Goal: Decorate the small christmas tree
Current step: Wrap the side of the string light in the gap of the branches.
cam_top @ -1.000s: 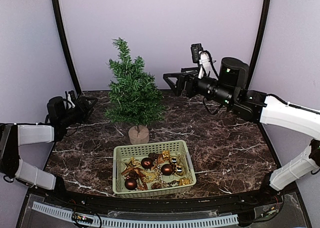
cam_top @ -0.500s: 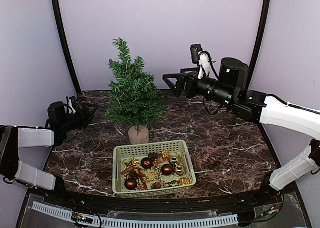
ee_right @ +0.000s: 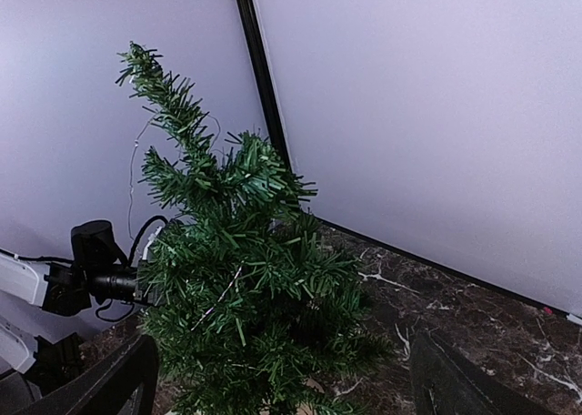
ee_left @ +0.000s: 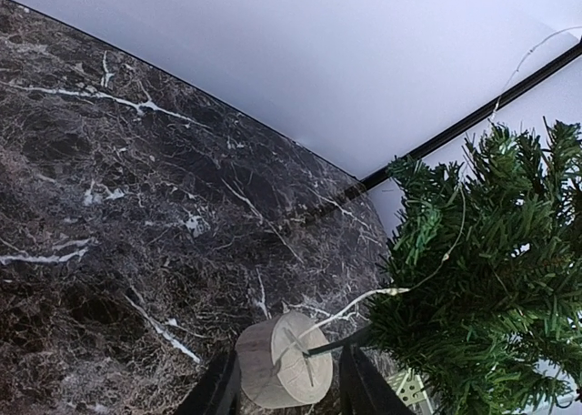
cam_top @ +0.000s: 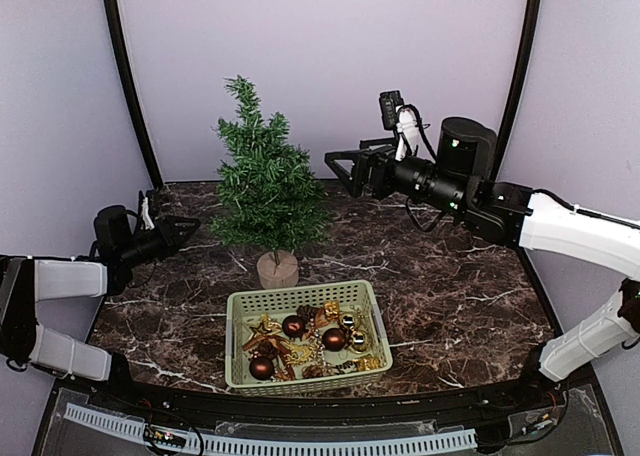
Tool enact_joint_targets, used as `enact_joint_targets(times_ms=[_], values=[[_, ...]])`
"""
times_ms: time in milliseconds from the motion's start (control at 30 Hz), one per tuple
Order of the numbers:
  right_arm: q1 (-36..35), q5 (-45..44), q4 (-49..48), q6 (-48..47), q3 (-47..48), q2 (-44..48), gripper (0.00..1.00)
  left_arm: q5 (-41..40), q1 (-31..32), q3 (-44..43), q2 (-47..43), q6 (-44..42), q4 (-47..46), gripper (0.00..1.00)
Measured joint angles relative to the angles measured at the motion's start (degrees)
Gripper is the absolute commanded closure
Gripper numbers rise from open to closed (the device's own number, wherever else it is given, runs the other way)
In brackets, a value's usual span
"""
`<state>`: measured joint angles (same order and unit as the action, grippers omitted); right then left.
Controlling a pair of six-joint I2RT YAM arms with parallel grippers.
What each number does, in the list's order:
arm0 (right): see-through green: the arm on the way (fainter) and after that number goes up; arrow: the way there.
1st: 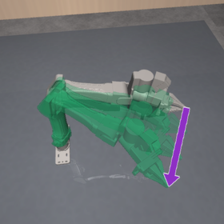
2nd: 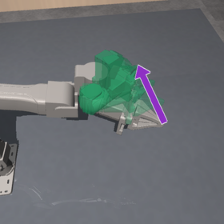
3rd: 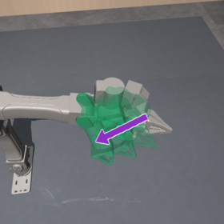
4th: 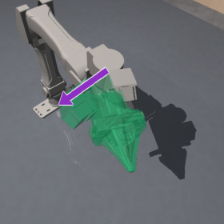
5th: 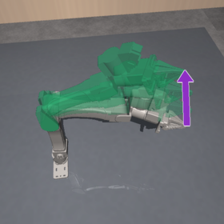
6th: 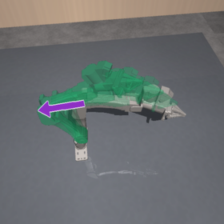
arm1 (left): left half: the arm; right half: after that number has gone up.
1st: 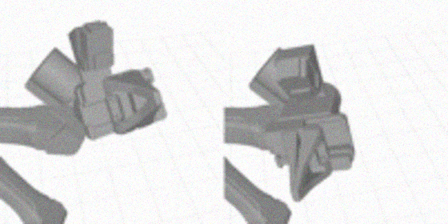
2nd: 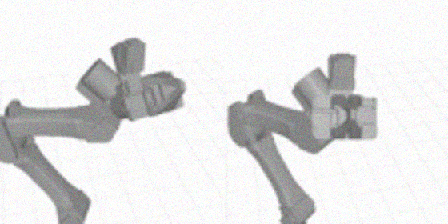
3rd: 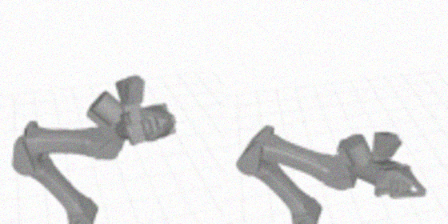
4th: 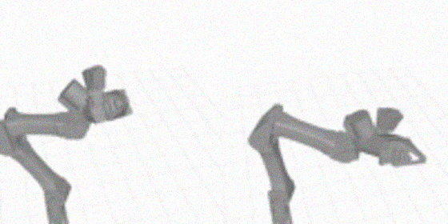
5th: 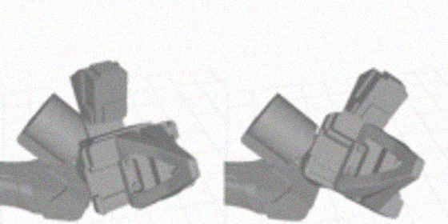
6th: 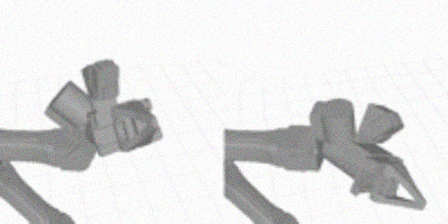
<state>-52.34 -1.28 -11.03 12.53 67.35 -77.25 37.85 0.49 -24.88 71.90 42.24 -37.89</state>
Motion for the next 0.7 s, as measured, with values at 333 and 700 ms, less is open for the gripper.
enact_joint_targets(times_ms=[333, 700], values=[[0.0, 0.22, -0.11, 0.07, 0.0, 0.0, 0.03, -1.36, 0.0, -0.04, -1.09, -1.64, -0.28, 0.46], [0.0, 0.17, -0.07, 0.2, -1.36, 0.81, 0.04, -5.14, 0.0, -0.07, -0.2, 1.44, -5.53, 0.88]])
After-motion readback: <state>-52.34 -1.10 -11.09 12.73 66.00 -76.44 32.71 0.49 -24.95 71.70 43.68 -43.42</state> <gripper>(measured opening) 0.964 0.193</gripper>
